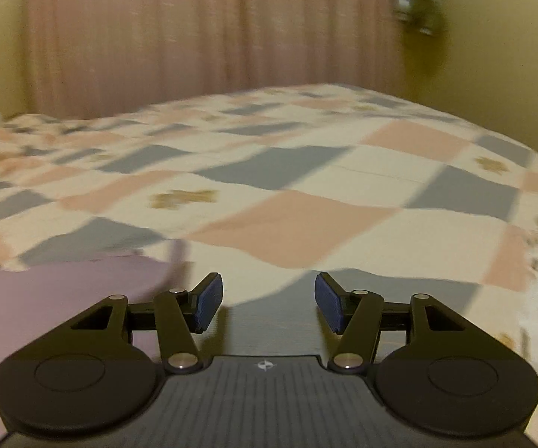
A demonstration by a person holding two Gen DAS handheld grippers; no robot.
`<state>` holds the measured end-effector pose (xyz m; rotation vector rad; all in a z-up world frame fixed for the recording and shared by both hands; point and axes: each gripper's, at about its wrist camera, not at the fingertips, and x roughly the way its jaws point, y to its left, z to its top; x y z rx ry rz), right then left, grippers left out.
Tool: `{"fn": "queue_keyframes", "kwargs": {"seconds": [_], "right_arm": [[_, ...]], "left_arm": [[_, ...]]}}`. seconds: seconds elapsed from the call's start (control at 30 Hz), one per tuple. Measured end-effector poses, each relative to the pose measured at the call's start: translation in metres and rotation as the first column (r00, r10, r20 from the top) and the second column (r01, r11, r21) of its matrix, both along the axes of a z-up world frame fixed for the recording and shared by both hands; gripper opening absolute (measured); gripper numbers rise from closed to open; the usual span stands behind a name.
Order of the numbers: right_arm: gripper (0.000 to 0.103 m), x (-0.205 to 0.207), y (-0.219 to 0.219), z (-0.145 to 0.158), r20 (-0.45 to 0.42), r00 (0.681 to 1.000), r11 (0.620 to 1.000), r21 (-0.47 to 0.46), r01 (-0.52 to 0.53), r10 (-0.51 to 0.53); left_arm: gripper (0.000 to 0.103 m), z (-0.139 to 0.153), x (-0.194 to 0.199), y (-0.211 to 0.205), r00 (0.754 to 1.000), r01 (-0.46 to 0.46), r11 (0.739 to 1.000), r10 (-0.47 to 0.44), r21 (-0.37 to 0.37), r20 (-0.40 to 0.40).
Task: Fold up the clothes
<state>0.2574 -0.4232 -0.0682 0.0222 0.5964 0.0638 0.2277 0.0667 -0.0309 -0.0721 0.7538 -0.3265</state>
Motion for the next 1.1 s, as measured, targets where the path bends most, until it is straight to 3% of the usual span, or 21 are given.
{"fn": "queue_keyframes", "kwargs": {"seconds": [0.13, 0.27, 0.6, 0.67, 0.7, 0.73, 0.77, 0.8, 0.97, 1.1], "right_arm": [[0.058, -0.001, 0.001, 0.002, 0.017, 0.993, 0.992, 0.041, -0.119, 0.119], [0.058, 0.006, 0.001, 0.004, 0.016, 0.988, 0.985, 0.08, -0.152, 0.151], [0.056, 0.03, 0.003, -0.006, -0.025, 0.978, 0.962, 0.183, -0.201, 0.209], [0.047, 0.035, 0.003, -0.009, -0.032, 0.975, 0.956, 0.203, -0.21, 0.221], [0.036, 0.038, 0.003, -0.01, -0.036, 0.973, 0.953, 0.214, -0.215, 0.227], [0.028, 0.039, 0.002, -0.01, -0.04, 0.972, 0.951, 0.221, -0.216, 0.23], [0.01, 0.041, 0.002, -0.01, -0.045, 0.971, 0.948, 0.23, -0.221, 0.237], [0.001, 0.041, 0.002, -0.01, -0.046, 0.968, 0.945, 0.233, -0.229, 0.245], [0.001, 0.036, 0.005, 0.005, 0.019, 0.972, 0.95, 0.207, -0.233, 0.234], [0.001, 0.039, 0.006, 0.008, 0.035, 0.974, 0.955, 0.195, -0.225, 0.223]], "left_arm": [[0.052, -0.002, 0.009, 0.002, 1.0, 0.014, 0.999, -0.015, -0.033, -0.022], [0.05, -0.004, 0.019, 0.005, 0.999, 0.028, 0.997, -0.031, -0.066, -0.044], [0.033, -0.013, 0.045, 0.002, 0.995, 0.028, 0.994, -0.038, -0.11, -0.09], [0.025, -0.015, 0.048, 0.003, 0.995, 0.015, 0.993, -0.025, -0.113, -0.091], [0.018, -0.016, 0.049, 0.004, 0.996, 0.008, 0.994, -0.019, -0.113, -0.091], [0.003, -0.016, 0.049, 0.005, 0.996, 0.005, 0.994, -0.015, -0.113, -0.085], [0.0, -0.014, 0.047, 0.006, 0.997, 0.007, 0.993, -0.015, -0.115, -0.069], [0.0, -0.013, 0.045, 0.007, 0.998, 0.009, 0.993, -0.016, -0.117, -0.053], [0.0, -0.004, 0.037, 0.012, 1.0, 0.02, 0.992, -0.017, -0.122, 0.021], [0.0, -0.004, 0.045, 0.012, 1.0, 0.013, 0.992, -0.009, -0.123, 0.025]]}}
